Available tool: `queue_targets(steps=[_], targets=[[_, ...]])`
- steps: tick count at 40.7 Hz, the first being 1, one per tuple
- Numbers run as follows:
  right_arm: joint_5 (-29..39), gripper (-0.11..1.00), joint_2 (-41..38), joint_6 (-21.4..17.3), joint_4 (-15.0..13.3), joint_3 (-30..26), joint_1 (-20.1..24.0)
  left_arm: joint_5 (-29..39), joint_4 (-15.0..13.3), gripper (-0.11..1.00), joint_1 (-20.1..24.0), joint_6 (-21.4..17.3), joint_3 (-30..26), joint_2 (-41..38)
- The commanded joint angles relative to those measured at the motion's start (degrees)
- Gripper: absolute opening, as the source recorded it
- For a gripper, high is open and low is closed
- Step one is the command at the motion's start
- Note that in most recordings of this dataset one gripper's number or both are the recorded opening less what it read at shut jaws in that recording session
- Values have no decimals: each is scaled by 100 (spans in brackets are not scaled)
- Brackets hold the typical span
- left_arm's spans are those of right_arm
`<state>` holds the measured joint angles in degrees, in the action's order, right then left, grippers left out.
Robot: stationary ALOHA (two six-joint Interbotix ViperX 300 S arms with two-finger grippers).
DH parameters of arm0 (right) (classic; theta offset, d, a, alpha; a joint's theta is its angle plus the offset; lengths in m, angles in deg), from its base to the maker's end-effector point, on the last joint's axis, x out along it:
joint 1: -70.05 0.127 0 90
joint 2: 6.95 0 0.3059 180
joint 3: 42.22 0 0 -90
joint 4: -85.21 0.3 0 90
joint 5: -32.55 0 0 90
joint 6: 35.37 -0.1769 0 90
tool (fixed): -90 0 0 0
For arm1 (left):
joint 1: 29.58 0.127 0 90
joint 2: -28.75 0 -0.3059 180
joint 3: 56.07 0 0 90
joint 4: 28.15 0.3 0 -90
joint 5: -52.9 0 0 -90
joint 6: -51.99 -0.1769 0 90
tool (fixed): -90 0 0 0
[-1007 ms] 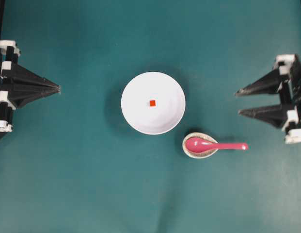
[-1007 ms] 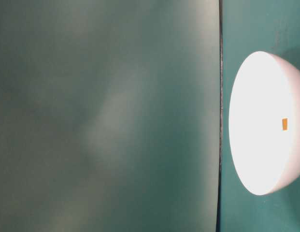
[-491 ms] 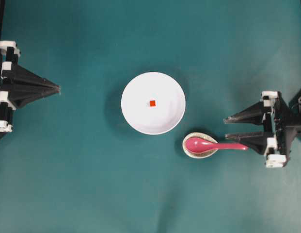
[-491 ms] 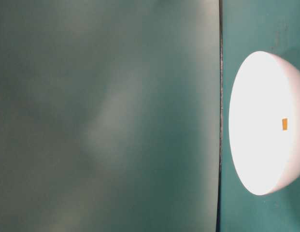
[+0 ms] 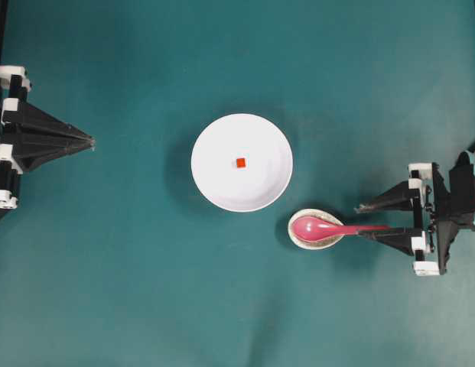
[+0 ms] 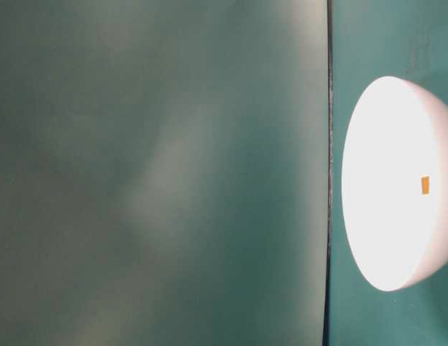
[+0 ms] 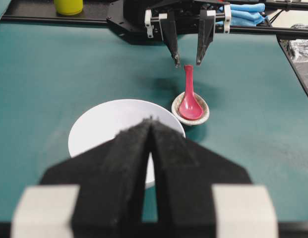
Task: Grip the spoon and scoop the red block from the bowl with right arm.
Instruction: 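Move the right gripper left to the pink spoon handle and close on it, then lift the pink spoon with the right gripper and carry it over the bowl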
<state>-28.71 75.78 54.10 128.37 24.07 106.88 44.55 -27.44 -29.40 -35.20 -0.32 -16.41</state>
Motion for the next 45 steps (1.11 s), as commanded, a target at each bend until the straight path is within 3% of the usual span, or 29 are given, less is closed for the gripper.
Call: queue_targets(steps=[1,33,45], targets=[[-18,53,-53,-18,0,-26,88,-9,18,0,-9,9,-176,0],[202,53,-923,-18,0,-237,237,53,18,0,-9,9,-176,0],[62,43,-914,-18,0,-202,237,79,18,0,0,97,-176,0]])
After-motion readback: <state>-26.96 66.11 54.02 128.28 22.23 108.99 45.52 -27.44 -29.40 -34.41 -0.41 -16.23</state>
